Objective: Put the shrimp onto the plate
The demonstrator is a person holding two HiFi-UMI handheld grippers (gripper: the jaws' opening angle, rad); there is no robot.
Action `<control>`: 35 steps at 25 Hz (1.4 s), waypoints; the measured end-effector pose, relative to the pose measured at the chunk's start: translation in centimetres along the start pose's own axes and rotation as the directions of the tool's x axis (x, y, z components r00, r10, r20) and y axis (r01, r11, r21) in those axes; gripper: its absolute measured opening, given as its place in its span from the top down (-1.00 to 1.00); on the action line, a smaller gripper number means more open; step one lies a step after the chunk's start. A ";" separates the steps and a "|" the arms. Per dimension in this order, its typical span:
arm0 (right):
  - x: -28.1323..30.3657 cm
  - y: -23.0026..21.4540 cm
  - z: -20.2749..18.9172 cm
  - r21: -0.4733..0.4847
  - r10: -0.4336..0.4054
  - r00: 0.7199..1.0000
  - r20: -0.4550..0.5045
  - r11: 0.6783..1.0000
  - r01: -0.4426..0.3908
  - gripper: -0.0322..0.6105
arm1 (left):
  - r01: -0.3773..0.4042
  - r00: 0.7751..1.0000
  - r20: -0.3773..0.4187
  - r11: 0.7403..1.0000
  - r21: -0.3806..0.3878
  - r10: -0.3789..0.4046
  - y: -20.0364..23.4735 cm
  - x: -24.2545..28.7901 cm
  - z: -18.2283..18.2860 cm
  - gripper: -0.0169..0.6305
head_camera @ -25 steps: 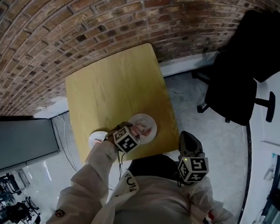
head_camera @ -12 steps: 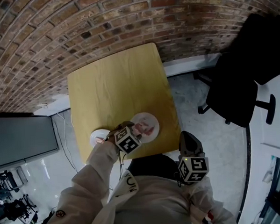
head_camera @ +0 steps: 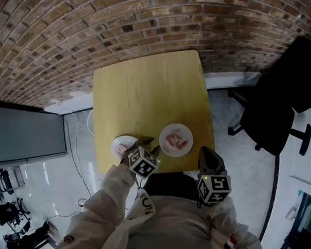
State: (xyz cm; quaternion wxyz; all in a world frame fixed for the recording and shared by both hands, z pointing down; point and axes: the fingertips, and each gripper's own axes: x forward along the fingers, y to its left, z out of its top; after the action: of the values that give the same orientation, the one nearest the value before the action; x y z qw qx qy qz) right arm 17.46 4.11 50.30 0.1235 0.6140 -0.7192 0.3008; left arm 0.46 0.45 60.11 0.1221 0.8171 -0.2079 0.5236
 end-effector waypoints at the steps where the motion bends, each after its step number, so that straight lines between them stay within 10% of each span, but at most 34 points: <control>1: 0.3 0.7 -0.2 -0.008 0.010 1.000 -0.003 1.000 -0.010 0.83 | -0.017 1.000 0.017 1.000 -0.026 0.017 0.3 -0.5 -0.5 0.52; 19: 3.7 13.6 -1.1 -0.122 0.176 0.983 -0.053 0.976 -0.181 0.83 | -0.207 0.942 0.179 0.913 -0.351 0.283 4.5 -9.2 -7.4 0.87; 35: 5.9 20.6 -2.7 -0.174 0.212 0.970 -0.120 0.957 -0.230 0.83 | -0.243 0.936 0.151 0.896 -0.372 0.316 8.0 -11.5 -15.2 0.87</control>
State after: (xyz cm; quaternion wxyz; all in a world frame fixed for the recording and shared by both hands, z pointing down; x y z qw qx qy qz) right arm -4.03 2.22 49.88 0.1819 0.4996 -0.8012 0.2745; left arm -19.71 2.11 55.90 0.1652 0.7941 -0.4245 0.4025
